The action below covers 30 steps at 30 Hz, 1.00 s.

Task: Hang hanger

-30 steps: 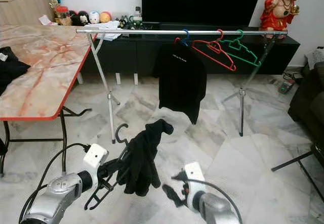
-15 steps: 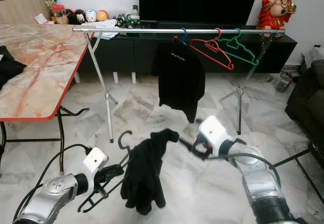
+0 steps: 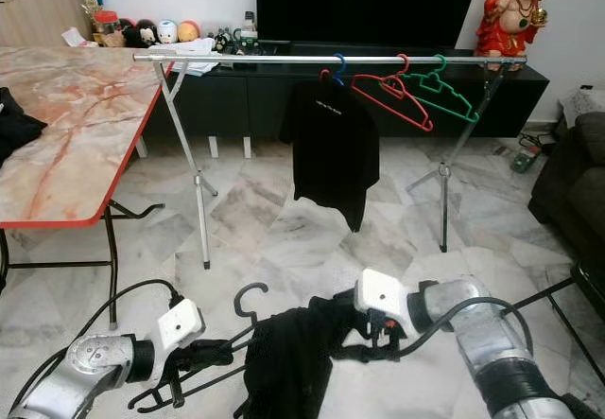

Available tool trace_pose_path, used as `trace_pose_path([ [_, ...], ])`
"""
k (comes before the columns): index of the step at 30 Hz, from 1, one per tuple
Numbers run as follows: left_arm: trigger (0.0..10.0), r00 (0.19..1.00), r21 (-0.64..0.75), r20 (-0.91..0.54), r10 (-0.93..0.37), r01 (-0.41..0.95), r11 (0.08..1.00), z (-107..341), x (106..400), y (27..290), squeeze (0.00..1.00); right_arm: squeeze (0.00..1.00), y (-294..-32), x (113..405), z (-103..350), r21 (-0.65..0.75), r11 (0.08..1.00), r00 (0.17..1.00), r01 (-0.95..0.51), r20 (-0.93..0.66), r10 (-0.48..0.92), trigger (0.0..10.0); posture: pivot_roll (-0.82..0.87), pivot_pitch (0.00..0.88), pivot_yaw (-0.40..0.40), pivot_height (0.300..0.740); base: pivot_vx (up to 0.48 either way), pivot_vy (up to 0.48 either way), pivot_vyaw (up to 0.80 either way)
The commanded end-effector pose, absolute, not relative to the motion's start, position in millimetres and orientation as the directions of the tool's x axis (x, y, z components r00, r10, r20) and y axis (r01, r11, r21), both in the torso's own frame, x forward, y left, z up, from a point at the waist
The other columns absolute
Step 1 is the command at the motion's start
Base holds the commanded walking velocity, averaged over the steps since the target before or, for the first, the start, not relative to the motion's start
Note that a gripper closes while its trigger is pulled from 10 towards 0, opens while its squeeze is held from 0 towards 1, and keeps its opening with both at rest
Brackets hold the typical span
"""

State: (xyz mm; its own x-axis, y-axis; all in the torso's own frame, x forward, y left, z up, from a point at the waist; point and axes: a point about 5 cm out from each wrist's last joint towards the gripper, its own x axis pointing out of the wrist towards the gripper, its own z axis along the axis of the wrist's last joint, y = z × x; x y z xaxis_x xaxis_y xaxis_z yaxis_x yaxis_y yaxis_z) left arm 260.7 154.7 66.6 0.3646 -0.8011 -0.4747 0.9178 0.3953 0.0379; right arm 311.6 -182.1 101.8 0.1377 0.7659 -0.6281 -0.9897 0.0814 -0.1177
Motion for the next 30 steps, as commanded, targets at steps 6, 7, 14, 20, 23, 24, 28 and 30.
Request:
trace_pose_path([
  [6,10.0,0.275,0.050,-0.472,-0.838,0.957,0.286,80,256,147,0.00,0.00,-174,317,104,-0.157,0.034,0.128,-0.987,-0.639,0.759,10.0,0.04,0.045,-0.046,0.740,0.000,0.000,0.00],
  [7,10.0,0.274,0.052,-0.473,-0.837,0.958,0.283,81,256,147,0.00,0.00,-173,318,104,-0.166,0.028,0.129,-0.986,-0.637,0.760,10.0,0.04,0.045,-0.046,0.740,0.000,0.000,0.00],
  [14,10.0,0.237,0.052,-0.481,-0.844,0.969,0.243,88,255,143,0.00,0.00,-158,321,99,-0.156,0.020,0.111,-0.987,-0.602,0.791,10.0,0.05,0.039,-0.051,0.740,0.000,0.000,0.00],
  [20,10.0,0.240,0.061,-0.485,-0.841,0.969,0.241,89,259,143,0.00,0.00,-157,316,88,-0.116,-0.021,0.060,-0.993,-0.646,0.761,10.0,0.06,0.034,-0.051,0.740,0.000,0.000,0.00],
  [23,10.0,0.233,0.062,-0.487,-0.842,0.970,0.233,91,259,141,0.00,0.00,-155,315,85,-0.095,-0.024,0.043,-0.995,-0.644,0.764,10.0,0.06,0.033,-0.053,0.740,0.000,0.000,0.00],
  [24,10.0,0.230,0.062,-0.488,-0.842,0.971,0.229,91,259,141,0.00,0.00,-155,314,84,-0.086,-0.029,0.034,-0.996,-0.644,0.764,10.0,0.06,0.033,-0.053,0.740,0.000,0.000,0.00],
  [28,10.0,0.223,0.064,-0.491,-0.842,0.973,0.221,92,259,140,0.00,0.00,-151,315,81,-0.097,-0.013,0.053,-0.995,-0.643,0.764,10.0,0.06,0.032,-0.051,0.740,0.000,0.000,0.00],
  [30,10.0,0.222,0.065,-0.489,-0.843,0.974,0.218,93,259,140,0.00,0.00,-148,316,81,-0.108,0.006,0.073,-0.994,-0.627,0.775,10.0,0.07,0.033,-0.053,0.740,0.000,0.000,0.00],
])
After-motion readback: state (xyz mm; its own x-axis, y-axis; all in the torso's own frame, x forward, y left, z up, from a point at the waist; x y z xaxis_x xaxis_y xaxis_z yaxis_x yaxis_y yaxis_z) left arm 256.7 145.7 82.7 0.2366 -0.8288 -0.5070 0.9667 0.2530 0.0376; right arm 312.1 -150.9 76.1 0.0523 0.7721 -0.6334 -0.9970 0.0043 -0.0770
